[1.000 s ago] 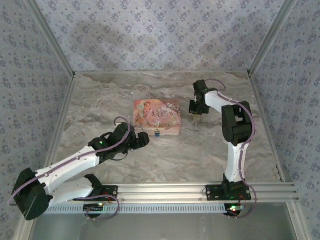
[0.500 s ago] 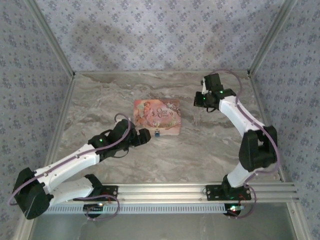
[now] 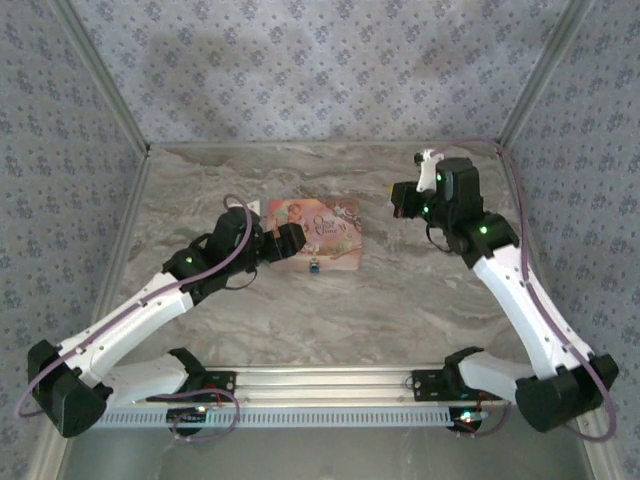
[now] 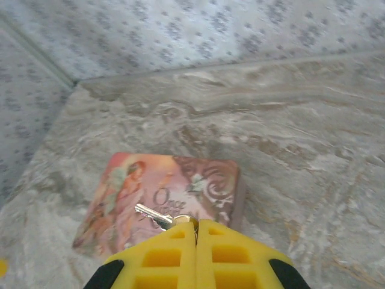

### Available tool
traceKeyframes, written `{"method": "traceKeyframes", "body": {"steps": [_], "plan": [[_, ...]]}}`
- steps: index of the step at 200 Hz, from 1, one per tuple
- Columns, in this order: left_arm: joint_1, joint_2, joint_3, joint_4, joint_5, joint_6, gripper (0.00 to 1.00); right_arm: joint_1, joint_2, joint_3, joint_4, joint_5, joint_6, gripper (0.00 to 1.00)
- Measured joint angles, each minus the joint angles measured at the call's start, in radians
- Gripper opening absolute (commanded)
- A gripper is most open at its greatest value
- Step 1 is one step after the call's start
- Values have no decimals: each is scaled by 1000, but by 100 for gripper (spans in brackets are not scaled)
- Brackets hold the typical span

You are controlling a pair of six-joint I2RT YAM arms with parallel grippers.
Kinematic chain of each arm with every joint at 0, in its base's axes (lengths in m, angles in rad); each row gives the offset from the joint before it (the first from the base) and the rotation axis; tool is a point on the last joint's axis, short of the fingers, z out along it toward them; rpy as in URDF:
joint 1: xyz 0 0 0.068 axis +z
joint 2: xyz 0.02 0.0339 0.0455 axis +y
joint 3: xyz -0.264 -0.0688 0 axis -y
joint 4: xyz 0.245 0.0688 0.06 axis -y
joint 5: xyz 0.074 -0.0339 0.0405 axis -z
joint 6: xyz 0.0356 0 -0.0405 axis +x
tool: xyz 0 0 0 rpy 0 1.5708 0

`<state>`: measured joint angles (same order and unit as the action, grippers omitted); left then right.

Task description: Unlock the padlock with the key

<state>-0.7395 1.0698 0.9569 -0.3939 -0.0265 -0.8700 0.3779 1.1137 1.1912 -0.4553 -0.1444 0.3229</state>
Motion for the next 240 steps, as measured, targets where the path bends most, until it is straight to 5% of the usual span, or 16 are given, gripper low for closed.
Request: {"method": "traceKeyframes", "body": {"steps": [80,156,240], "plan": [[26,-13,80,29,90,56,88,217,-242,-128,128,6,-114,0],[22,-55,72,216,221,56,80,352,-241,-128,131,123,-186,0],[-87,38,73,389,279,42,65,405,-192,-128,137,160,-180,0]]}}
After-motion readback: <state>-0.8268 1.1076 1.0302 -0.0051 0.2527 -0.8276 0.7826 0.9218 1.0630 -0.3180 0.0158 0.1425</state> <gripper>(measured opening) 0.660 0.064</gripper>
